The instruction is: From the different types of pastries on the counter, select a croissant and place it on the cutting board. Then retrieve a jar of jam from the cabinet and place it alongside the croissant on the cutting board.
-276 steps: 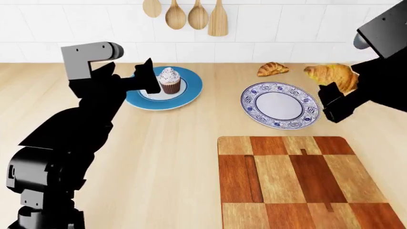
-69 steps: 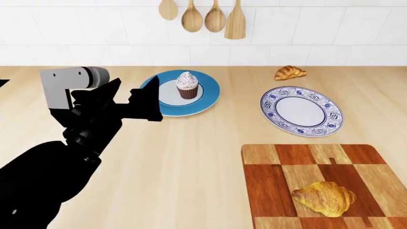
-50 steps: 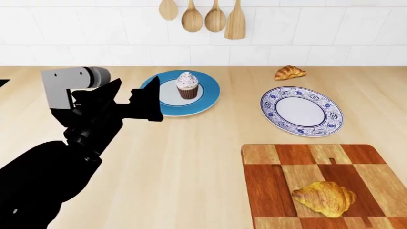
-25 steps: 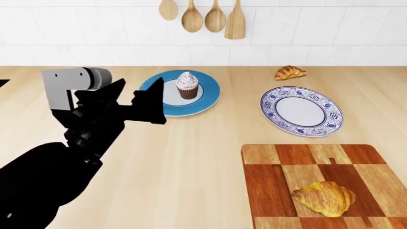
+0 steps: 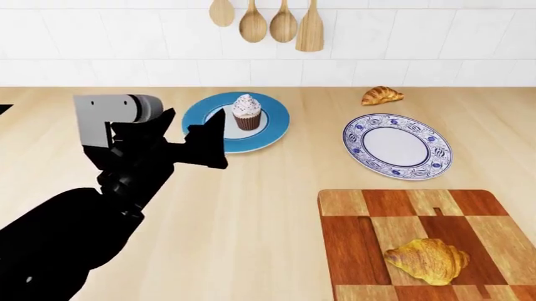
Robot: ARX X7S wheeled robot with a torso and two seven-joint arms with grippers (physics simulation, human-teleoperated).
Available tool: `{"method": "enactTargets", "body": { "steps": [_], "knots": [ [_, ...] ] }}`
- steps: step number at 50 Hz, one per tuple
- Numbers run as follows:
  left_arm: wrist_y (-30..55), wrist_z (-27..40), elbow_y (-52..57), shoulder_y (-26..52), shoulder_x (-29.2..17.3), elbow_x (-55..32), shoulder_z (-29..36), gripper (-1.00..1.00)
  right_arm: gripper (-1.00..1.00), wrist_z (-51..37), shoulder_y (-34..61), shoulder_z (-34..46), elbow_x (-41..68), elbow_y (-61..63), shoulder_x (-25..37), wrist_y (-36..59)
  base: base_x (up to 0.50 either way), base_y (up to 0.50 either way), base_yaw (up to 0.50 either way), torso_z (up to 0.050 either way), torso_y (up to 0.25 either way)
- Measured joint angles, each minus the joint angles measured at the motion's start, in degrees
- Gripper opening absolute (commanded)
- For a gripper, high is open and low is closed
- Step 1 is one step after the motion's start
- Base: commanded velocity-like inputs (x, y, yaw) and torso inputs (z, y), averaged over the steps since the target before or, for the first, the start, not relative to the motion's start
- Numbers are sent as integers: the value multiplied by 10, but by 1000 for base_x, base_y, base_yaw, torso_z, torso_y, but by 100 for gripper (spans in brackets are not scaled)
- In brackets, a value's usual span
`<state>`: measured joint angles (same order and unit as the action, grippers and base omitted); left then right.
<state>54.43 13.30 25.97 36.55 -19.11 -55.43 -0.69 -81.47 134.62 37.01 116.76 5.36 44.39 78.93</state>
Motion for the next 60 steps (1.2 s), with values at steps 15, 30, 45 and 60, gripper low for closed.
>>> {"method": "enactTargets", "body": {
  "steps": [15,30,45,60],
  "knots": [
    [-7,-1,-5,-1,0,2,6,100,-100,-34,-43,76,170,210,188,-154,0,0,0,0,0],
    [-18,-6,-18,-5,-2,11,13,100,-100,84,-240,117,93,368,326,-342,0,0,0,0,0],
    [-30,-14,-37,-5,-3,22,23,100,-100,152,-383,180,-7,429,370,-445,0,0,0,0,0],
    [-41,-19,-52,-5,-2,32,33,100,-100,206,-495,248,-103,417,377,-490,0,0,0,0,0]
  ]
}}
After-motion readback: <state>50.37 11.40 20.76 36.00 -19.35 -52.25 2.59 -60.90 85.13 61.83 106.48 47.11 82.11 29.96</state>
